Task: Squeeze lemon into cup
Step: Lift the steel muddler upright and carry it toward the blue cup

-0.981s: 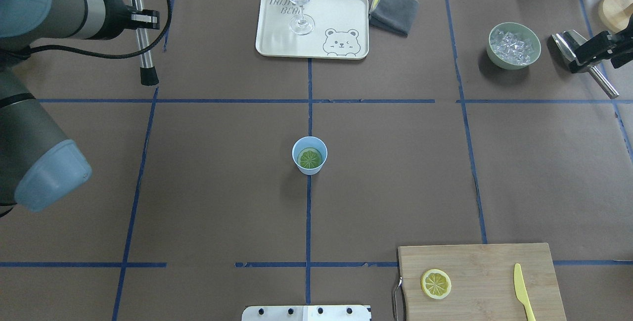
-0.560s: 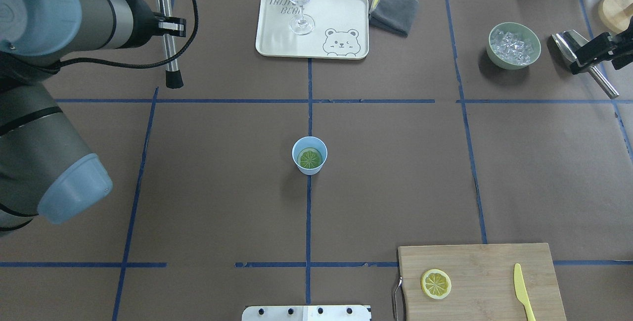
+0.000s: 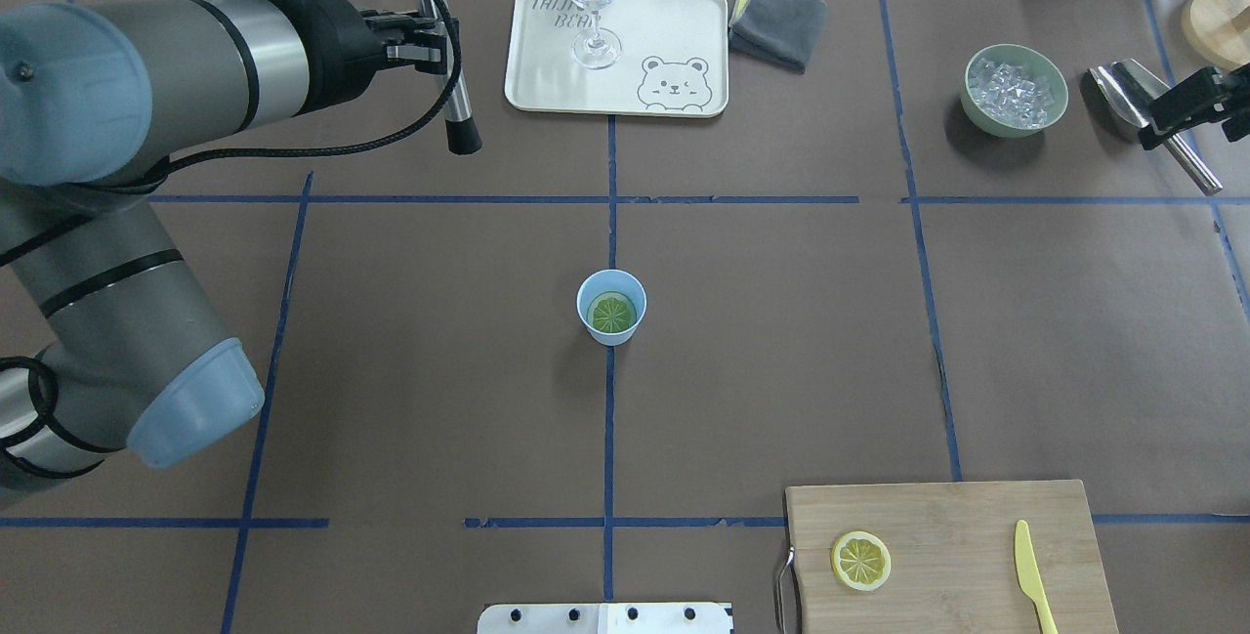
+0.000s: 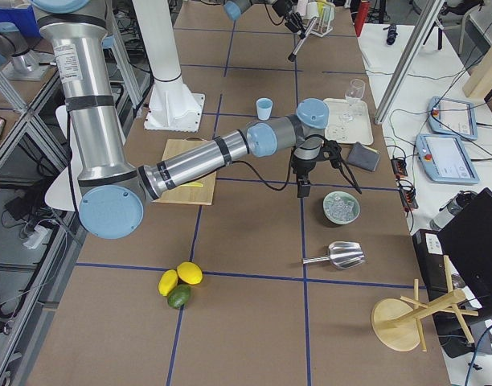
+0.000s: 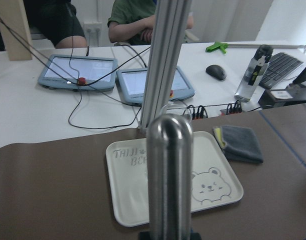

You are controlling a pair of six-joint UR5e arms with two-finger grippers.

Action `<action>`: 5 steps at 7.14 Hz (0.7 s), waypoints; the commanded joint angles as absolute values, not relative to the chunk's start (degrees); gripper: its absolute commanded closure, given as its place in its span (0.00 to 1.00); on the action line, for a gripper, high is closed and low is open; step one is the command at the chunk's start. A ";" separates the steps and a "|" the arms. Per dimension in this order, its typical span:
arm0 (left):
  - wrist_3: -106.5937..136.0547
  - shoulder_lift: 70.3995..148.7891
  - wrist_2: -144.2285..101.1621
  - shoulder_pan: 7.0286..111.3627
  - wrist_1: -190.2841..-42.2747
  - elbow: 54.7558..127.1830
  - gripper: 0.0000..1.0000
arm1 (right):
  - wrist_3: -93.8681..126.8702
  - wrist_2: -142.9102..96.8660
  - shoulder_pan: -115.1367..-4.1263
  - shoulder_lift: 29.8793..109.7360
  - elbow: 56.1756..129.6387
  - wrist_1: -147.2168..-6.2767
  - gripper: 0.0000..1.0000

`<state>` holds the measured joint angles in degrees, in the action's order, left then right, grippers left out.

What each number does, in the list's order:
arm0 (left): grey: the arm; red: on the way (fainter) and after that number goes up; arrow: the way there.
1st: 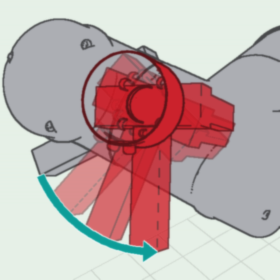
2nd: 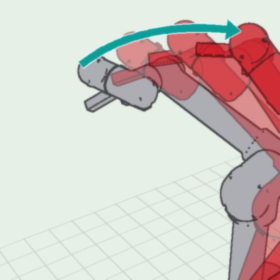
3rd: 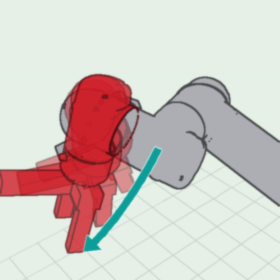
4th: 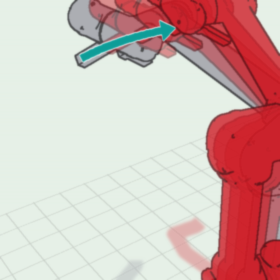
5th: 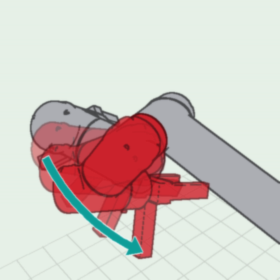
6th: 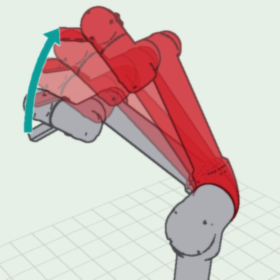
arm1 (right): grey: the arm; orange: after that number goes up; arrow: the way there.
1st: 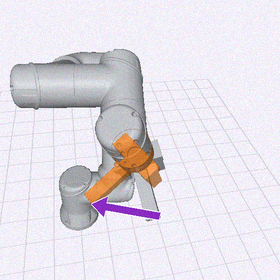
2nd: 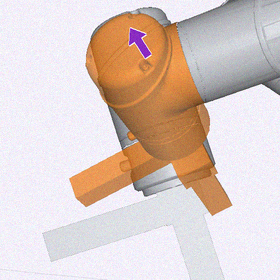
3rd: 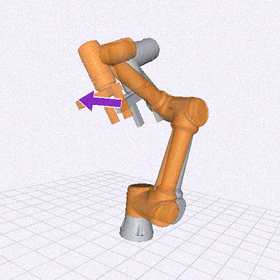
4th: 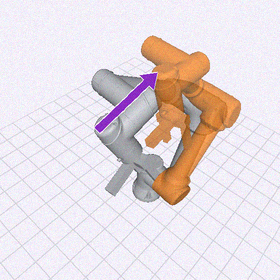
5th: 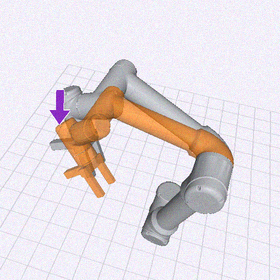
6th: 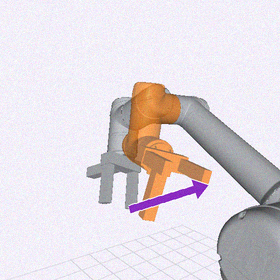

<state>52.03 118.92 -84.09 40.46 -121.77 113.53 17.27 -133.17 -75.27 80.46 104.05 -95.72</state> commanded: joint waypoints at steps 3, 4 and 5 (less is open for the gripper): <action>51.68 118.92 -62.19 29.12 -131.02 112.68 1.00 | -1.18 -140.17 -90.67 82.53 92.49 -95.89 0.00; 50.72 118.92 -56.22 25.87 -135.66 111.54 1.00 | -1.49 -140.10 -92.62 83.49 91.94 -95.80 0.00; 47.75 119.00 -50.59 21.66 -137.88 110.23 1.00 | -0.89 -139.58 -93.59 84.37 92.19 -95.71 0.00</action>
<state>50.29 118.94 -57.51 26.31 -134.49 111.65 -0.34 -139.69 -91.63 83.37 92.74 -95.80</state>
